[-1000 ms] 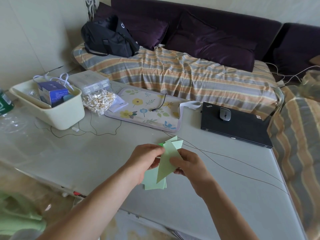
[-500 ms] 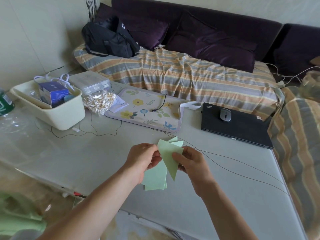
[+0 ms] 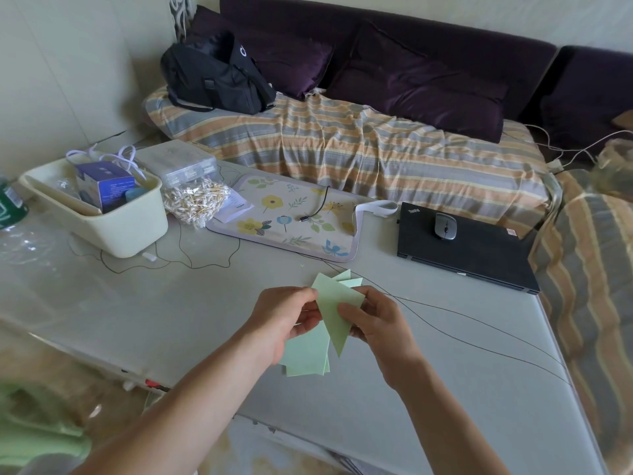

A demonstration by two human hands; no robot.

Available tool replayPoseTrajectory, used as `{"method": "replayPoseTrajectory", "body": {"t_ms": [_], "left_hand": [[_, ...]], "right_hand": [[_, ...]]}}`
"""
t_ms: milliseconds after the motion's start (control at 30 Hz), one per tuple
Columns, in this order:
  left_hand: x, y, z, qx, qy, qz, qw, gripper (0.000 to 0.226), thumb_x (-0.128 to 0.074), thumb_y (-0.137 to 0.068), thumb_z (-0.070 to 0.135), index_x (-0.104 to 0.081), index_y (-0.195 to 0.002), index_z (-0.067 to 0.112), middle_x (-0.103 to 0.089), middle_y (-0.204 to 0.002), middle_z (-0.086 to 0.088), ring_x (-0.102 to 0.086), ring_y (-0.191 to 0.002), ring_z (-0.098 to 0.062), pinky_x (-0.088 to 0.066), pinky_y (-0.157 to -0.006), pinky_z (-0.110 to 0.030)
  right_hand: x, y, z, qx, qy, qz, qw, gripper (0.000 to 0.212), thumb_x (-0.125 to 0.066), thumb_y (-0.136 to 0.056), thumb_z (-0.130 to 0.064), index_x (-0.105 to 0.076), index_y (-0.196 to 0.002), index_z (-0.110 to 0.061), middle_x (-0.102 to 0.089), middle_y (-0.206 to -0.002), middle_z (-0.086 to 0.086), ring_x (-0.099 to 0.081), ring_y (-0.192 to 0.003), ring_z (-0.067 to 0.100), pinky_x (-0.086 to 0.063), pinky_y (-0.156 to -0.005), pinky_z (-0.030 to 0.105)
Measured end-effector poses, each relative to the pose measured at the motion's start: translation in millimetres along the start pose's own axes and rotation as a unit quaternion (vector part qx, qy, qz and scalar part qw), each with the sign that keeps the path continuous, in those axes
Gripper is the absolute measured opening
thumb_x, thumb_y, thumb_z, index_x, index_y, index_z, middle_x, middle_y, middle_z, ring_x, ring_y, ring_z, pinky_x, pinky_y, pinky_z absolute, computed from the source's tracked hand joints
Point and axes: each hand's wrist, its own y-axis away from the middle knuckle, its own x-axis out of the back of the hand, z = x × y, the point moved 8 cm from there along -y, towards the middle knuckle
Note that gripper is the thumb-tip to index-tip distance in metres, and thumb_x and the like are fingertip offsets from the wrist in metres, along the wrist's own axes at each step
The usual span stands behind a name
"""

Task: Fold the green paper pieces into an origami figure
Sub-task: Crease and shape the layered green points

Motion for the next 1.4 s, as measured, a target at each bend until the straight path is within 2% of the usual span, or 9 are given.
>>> {"method": "replayPoseTrajectory", "body": {"t_ms": [200, 267, 633, 767, 900, 1000, 1100, 1300, 1400], "left_hand": [[1, -2, -2, 0.020, 0.036, -0.001, 0.999, 0.007, -0.067, -0.089, 0.007, -0.073, -0.085, 0.006, -0.073, -0.071, -0.008, -0.065, -0.056, -0.016, -0.056, -0.059, -0.023], [0, -2, -3, 0.028, 0.046, -0.009, 0.998, 0.006, -0.069, -0.089, 0.008, -0.074, -0.088, 0.005, -0.074, -0.076, -0.009, -0.066, -0.058, -0.016, -0.056, -0.059, -0.023], [-6, -2, -5, 0.041, 0.089, -0.035, 0.995, 0.020, -0.055, -0.099, 0.009, -0.071, -0.090, 0.000, -0.077, -0.081, -0.015, -0.073, -0.068, -0.022, -0.062, -0.067, -0.027], [-4, -3, -2, 0.018, 0.080, -0.034, 0.996, 0.024, -0.075, -0.090, 0.023, -0.074, -0.098, 0.001, -0.078, -0.092, -0.017, -0.075, -0.074, -0.023, -0.063, -0.071, -0.029], [1, -4, -2, -0.012, 0.062, -0.009, 0.998, 0.019, -0.080, -0.083, 0.005, -0.075, -0.099, -0.005, -0.078, -0.090, -0.019, -0.075, -0.069, -0.021, -0.062, -0.064, -0.023], [8, -7, 3, -0.048, 0.042, 0.020, 0.998, 0.014, -0.079, -0.082, -0.001, -0.076, -0.094, -0.004, -0.077, -0.084, -0.017, -0.073, -0.062, -0.017, -0.062, -0.064, -0.022], [9, -8, 7, -0.081, 0.007, 0.019, 0.997, 0.012, -0.080, -0.081, 0.000, -0.078, -0.092, -0.002, -0.078, -0.084, -0.016, -0.075, -0.067, -0.019, -0.062, -0.067, -0.022], [-2, -5, 9, -0.111, -0.062, -0.021, 0.992, 0.015, -0.082, -0.080, 0.002, -0.079, -0.095, 0.000, -0.078, -0.088, -0.016, -0.077, -0.077, -0.024, -0.061, -0.068, -0.022], [-2, -3, 9, -0.110, -0.070, -0.022, 0.991, 0.019, -0.083, -0.078, 0.002, -0.078, -0.096, 0.000, -0.078, -0.088, -0.016, -0.076, -0.075, -0.021, -0.060, -0.066, -0.021]], "right_hand": [[-5, 1, -4, 0.018, -0.002, -0.023, 1.000, 0.020, -0.062, -0.094, 0.002, -0.072, -0.101, -0.015, -0.069, -0.102, 0.029, -0.069, -0.087, 0.029, -0.058, -0.090, 0.050], [-6, 2, -6, 0.022, 0.001, -0.023, 0.999, 0.024, -0.061, -0.094, 0.002, -0.075, -0.099, -0.017, -0.069, -0.093, 0.023, -0.068, -0.085, 0.027, -0.058, -0.090, 0.050], [6, 6, -19, 0.063, 0.075, 0.067, 0.993, 0.033, -0.060, -0.089, 0.008, -0.082, -0.085, -0.017, -0.077, -0.083, -0.001, -0.067, -0.074, 0.010, -0.052, -0.070, 0.020], [6, 3, -18, 0.083, 0.107, 0.073, 0.988, 0.036, -0.060, -0.087, 0.007, -0.083, -0.085, -0.020, -0.078, -0.086, -0.001, -0.072, -0.085, 0.024, -0.056, -0.078, 0.032], [3, 2, -17, 0.081, 0.109, 0.050, 0.989, 0.035, -0.059, -0.087, 0.009, -0.082, -0.089, -0.018, -0.079, -0.088, 0.000, -0.073, -0.086, 0.023, -0.056, -0.079, 0.030], [-3, 4, -17, 0.066, 0.103, 0.027, 0.992, 0.049, -0.044, -0.084, 0.015, -0.078, -0.099, -0.018, -0.078, -0.092, -0.003, -0.072, -0.086, 0.015, -0.056, -0.075, 0.024], [-1, 3, -12, 0.022, 0.015, 0.028, 0.999, 0.051, -0.032, -0.086, 0.013, -0.072, -0.107, -0.010, -0.075, -0.101, 0.013, -0.074, -0.092, 0.023, -0.059, -0.078, 0.030], [-1, 5, 1, -0.043, 0.053, 0.008, 0.998, 0.026, -0.055, -0.101, -0.025, -0.074, -0.097, -0.006, -0.075, -0.099, 0.016, -0.072, -0.089, 0.026, -0.058, -0.087, 0.044], [-3, 2, 4, -0.028, 0.075, 0.003, 0.997, 0.025, -0.064, -0.098, -0.023, -0.070, -0.094, 0.001, -0.073, -0.093, 0.021, -0.067, -0.082, 0.021, -0.058, -0.086, 0.049]]}}
